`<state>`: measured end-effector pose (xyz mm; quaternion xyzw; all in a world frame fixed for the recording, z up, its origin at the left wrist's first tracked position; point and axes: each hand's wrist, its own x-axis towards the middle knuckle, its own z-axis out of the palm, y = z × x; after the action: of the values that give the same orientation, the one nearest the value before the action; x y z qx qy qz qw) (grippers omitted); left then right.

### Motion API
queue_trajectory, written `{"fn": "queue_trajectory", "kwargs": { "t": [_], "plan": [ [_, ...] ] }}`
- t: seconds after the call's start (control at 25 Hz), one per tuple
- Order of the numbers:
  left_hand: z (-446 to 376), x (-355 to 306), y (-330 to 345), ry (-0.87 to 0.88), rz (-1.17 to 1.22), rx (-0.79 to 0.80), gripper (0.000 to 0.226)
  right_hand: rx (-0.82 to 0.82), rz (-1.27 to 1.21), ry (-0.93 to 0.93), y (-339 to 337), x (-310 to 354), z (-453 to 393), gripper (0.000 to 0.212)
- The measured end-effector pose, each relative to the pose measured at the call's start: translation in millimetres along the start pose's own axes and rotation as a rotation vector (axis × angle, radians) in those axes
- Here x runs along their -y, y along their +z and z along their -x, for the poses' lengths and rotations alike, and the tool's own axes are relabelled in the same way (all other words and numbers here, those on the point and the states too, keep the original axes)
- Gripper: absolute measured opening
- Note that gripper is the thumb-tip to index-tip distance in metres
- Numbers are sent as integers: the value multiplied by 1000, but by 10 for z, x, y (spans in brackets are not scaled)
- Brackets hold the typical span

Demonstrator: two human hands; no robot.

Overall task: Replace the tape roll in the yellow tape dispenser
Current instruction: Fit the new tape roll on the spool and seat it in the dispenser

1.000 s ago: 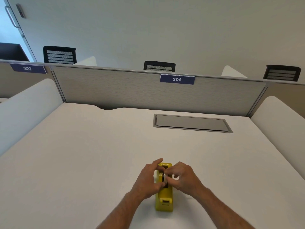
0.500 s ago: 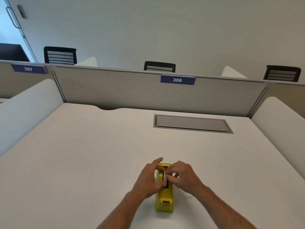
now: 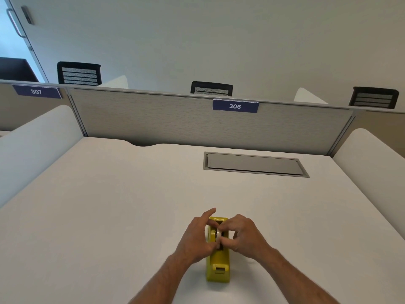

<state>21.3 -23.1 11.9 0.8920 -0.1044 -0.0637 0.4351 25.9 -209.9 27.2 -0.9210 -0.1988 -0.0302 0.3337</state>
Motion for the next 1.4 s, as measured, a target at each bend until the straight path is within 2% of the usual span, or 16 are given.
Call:
{"fn": "queue_trajectory", "kwargs": {
  "t": [0.12, 0.24, 0.52, 0.76, 0.84, 1.0, 1.2, 1.4],
  "plan": [
    [0, -8, 9, 6, -7, -8, 95, -36, -74, 29, -8, -1, -10, 14],
    [-6, -3, 13, -1, -2, -6, 98, -8, -72, 32, -8, -6, -1, 19],
    [-7, -4, 28, -5, -6, -14, 98, -4, -77, 94, -5, -18, -84, 10],
    [-19, 15, 30, -7, -16, 1, 103, 90, 47, 50, -19, -19, -43, 38],
    [-20, 28, 39, -13, -18, 5, 103, 97, 70, 40, -21, -13, -32, 41],
    [-22, 12, 52, -27, -16, -12, 102, 94, 72, 20, -42, -1, -53, 39],
    [-20, -7, 61, -18, -28, -25, 99, 61, 21, 45, -55, -19, -87, 18],
    [-25, -5, 54, -23, -35, -16, 100, 104, 42, 48, -63, -24, -73, 27]
  ]
}}
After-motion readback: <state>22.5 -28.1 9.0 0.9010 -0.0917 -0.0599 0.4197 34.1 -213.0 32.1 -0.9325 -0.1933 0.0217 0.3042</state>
